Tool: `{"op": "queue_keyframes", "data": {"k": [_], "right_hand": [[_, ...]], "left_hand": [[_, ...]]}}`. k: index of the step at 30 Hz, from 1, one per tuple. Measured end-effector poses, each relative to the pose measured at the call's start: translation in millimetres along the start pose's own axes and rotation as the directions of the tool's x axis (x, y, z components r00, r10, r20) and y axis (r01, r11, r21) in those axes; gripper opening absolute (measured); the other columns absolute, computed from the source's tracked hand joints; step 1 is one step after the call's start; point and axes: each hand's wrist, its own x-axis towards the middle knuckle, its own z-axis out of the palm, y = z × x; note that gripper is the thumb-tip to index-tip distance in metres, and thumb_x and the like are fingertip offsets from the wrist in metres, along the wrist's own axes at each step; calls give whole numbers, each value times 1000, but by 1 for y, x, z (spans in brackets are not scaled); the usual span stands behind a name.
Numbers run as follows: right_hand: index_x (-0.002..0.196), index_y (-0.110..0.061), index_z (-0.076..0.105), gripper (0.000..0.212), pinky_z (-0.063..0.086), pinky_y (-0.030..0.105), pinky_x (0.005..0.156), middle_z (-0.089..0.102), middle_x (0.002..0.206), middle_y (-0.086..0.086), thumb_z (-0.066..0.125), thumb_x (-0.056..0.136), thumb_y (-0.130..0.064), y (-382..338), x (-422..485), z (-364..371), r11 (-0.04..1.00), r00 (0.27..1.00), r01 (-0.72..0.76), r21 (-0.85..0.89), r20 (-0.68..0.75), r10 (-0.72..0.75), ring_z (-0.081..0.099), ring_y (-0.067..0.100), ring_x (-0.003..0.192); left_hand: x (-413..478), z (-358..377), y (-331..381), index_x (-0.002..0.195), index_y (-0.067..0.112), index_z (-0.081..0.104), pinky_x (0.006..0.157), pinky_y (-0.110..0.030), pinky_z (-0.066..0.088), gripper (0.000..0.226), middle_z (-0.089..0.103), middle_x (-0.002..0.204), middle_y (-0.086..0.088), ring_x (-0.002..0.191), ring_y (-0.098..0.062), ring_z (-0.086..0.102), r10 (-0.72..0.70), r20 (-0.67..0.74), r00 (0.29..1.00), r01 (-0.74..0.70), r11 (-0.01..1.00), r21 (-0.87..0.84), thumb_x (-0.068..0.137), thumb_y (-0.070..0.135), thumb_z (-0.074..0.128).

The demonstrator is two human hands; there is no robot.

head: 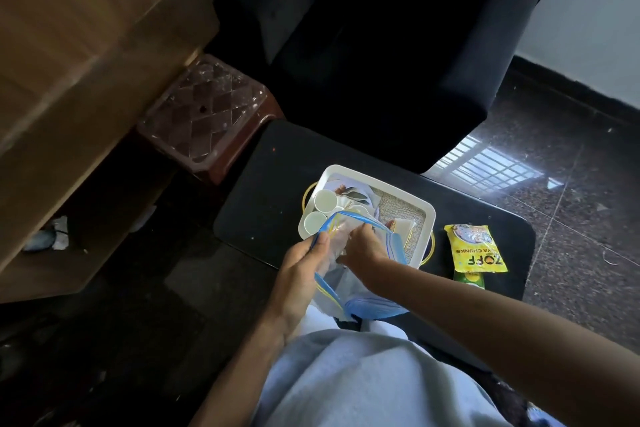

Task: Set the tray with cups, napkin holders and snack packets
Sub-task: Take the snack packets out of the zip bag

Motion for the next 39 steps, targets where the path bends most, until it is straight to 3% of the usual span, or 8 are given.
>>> {"op": "queue_keyframes", "data": {"k": [3,6,10,17,24,30,33,39], "right_hand": [[138,-3,46,40,44,29,84,57,107,14,37,106,-26,1,9,1,996,994,-25,81,-107,33,56,23,118],[128,-9,60,30,52,28,87,64,118,9,44,104,-19,1,15,4,995,991,58,80,-129,-47,61,26,113],[120,-13,66,25,52,30,84,68,116,3,50,101,-17,1,13,-1,994,979,106,13,-175,-102,63,25,108],[129,-17,62,31,45,37,91,63,131,2,46,103,-22,19,-27,-39,986,941,161,48,-308,-138,56,27,122],[120,-19,63,29,49,39,84,62,118,5,43,101,-11,59,-88,-62,911,902,252,326,-419,-100,61,28,110],[135,-34,54,60,50,34,79,60,127,-8,51,85,0,103,-131,-42,636,872,366,679,-489,21,59,20,114],[130,-31,58,41,51,36,86,66,119,-3,55,95,-10,120,-155,-23,370,872,377,849,-460,167,61,20,107],[115,-16,67,21,50,23,70,72,91,-5,60,97,-8,123,-193,33,3,834,378,926,-342,434,65,9,81]], "left_hand": [[1,-5,4,129,12,67,111,-33,46,40,73,129,-2,126,-13,64,-3,-12,1000,3,1000,-29,101,34,47],[0,-5,6,129,13,66,95,-16,51,41,73,128,1,124,-8,65,9,8,1000,-9,1000,-7,100,33,45],[-2,-1,8,127,11,67,106,-26,47,39,72,130,-3,126,-11,64,40,-11,999,-40,999,-6,103,30,43],[-1,4,6,116,19,75,92,-18,54,36,75,124,-1,123,-14,67,88,-72,994,-89,996,-12,107,30,42],[-2,3,2,122,17,73,86,-20,57,37,75,125,-4,118,-17,70,76,-151,986,-70,996,46,108,29,41],[-9,11,-2,120,13,72,86,-32,61,39,78,114,-13,109,-29,74,97,-200,975,-71,988,136,107,36,44],[-16,15,-5,104,23,78,71,-23,59,35,81,100,-7,93,-20,77,142,-256,956,-102,981,162,100,43,49],[-25,49,-18,107,23,78,75,-20,58,31,80,105,-5,98,-14,76,149,-225,963,-116,982,152,105,36,50]]}}
